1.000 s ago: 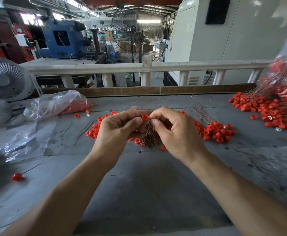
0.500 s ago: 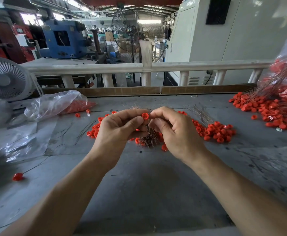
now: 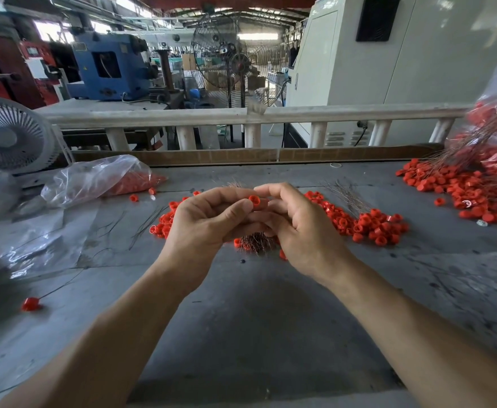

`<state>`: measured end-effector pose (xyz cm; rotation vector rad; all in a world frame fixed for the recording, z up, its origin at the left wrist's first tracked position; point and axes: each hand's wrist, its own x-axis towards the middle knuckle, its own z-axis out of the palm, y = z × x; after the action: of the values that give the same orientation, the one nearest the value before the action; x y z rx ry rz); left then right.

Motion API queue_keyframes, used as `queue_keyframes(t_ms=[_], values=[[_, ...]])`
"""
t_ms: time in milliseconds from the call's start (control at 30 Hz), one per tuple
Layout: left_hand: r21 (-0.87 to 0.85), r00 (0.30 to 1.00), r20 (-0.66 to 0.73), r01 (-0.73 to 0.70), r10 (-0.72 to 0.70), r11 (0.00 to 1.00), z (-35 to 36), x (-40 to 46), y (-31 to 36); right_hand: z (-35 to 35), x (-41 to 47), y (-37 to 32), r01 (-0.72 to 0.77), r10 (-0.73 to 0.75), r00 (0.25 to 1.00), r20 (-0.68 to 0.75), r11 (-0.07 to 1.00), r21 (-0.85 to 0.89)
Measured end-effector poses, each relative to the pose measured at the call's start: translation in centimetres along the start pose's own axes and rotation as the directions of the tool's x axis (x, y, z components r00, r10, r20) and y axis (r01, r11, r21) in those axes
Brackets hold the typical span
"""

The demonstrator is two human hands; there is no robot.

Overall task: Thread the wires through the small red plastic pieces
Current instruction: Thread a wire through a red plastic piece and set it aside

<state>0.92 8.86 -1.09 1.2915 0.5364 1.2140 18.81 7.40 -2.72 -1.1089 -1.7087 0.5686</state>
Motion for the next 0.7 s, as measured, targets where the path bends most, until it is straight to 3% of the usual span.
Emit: queue_keyframes(t_ms=[100,267,467,700], values=[[-0.018,0.999,-0.038,0.002,-0.002,1.000,-0.1,0.2,-0.1,-0.5,0.1,0.1,-0.006,0.005,1.000,-0.014,0.998,-0.069],[-0.059,0.991,-0.133,-0.030,0.022,0.998,-0.4,0.4,0.0,-3.1,0.8,0.5,-0.099,0.007,0.955,-0.298,0.950,-0.296],[-0.024,0.981,-0.189,-0.054,0.048,0.998,-0.3,0.4,0.0,-5.3,0.4,2.2,-0.347,0.290,0.938,-0.190,0.771,-0.534],[0.025,0.984,-0.175,-0.040,0.044,0.999,-0.1,0.3,-0.2,-4.3,0.5,1.7,-0.389,0.361,0.914,-0.186,0.646,-0.657]])
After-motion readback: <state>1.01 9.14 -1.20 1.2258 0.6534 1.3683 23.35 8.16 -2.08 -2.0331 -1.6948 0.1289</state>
